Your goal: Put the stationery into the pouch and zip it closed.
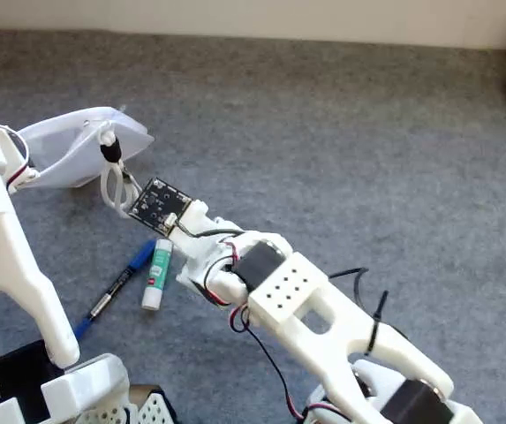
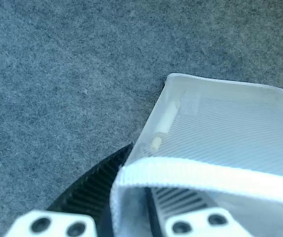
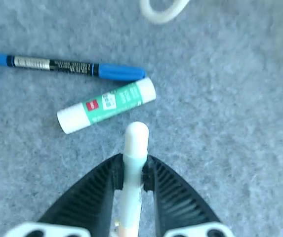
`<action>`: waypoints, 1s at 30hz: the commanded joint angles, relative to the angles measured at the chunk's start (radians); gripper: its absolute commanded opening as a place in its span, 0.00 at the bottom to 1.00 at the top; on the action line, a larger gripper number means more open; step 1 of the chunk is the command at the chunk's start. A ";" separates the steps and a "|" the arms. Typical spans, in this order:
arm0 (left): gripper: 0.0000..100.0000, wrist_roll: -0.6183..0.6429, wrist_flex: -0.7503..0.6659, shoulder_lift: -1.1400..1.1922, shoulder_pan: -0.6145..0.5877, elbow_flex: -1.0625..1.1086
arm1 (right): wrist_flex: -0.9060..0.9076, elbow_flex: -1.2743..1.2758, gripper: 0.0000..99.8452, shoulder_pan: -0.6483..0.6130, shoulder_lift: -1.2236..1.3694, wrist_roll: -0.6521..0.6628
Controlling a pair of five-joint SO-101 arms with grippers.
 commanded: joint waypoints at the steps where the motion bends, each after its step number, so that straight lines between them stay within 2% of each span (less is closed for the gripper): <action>1: 0.01 0.008 -0.017 0.007 0.008 0.008 | -0.021 -0.004 0.00 0.010 -0.090 0.000; 11: 0.01 0.008 -0.020 0.007 0.008 0.008 | -0.022 -0.016 0.00 0.010 -0.186 0.000; 18: 0.01 0.008 -0.017 0.007 0.008 0.008 | -0.116 -0.153 0.00 0.007 -0.196 0.000; 30: 0.01 0.008 -0.014 0.007 0.022 0.008 | -0.119 -0.386 0.00 -0.120 -0.193 0.008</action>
